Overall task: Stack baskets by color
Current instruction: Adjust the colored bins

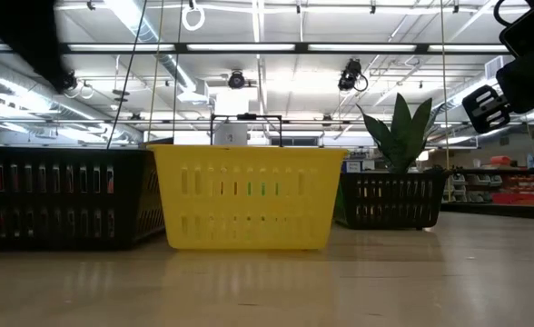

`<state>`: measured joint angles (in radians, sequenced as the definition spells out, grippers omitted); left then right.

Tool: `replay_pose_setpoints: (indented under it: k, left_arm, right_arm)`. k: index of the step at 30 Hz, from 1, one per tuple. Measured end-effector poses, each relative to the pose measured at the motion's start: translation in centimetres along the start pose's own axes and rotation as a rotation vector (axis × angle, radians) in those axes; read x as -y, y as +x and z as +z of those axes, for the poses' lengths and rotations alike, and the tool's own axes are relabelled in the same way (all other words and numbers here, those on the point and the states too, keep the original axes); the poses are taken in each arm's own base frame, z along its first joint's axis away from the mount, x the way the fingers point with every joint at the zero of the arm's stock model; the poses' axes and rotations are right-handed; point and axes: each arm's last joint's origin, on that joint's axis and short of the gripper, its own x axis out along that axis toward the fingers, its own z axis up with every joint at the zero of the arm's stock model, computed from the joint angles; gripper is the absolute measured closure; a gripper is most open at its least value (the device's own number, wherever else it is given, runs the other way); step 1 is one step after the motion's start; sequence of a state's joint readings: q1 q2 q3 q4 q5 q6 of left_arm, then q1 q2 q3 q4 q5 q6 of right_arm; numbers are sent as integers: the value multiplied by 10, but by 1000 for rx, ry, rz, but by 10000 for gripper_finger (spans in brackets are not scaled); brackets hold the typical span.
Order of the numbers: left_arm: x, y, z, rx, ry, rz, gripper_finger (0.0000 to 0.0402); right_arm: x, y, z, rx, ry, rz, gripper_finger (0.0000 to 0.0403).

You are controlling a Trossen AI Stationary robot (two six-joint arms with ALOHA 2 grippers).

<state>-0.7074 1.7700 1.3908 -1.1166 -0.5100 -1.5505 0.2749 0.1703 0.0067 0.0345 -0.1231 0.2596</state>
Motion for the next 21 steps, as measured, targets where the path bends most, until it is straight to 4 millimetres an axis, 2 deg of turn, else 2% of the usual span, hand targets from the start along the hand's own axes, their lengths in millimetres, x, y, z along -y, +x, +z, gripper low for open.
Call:
replay_pose_setpoints:
  k: [5, 9, 11, 14, 21]
  left_arm:
    - [20, 35, 28, 22, 69, -64, 398]
    - [22, 70, 32, -135, 122, -4, 398]
    - [20, 81, 29, -200, 142, 37, 398]
    - [18, 89, 24, -247, 142, 85, 398]
    - [14, 81, 8, -312, 136, 143, 397]
  right_arm:
    - [0, 0, 0, 0, 0, 0, 373]
    - [0, 0, 0, 0, 8, 0, 373]
    - [0, 0, 0, 0, 9, 1, 373]
    - [0, 0, 0, 0, 9, 1, 373]
    - [0, 0, 0, -2, 9, 1, 373]
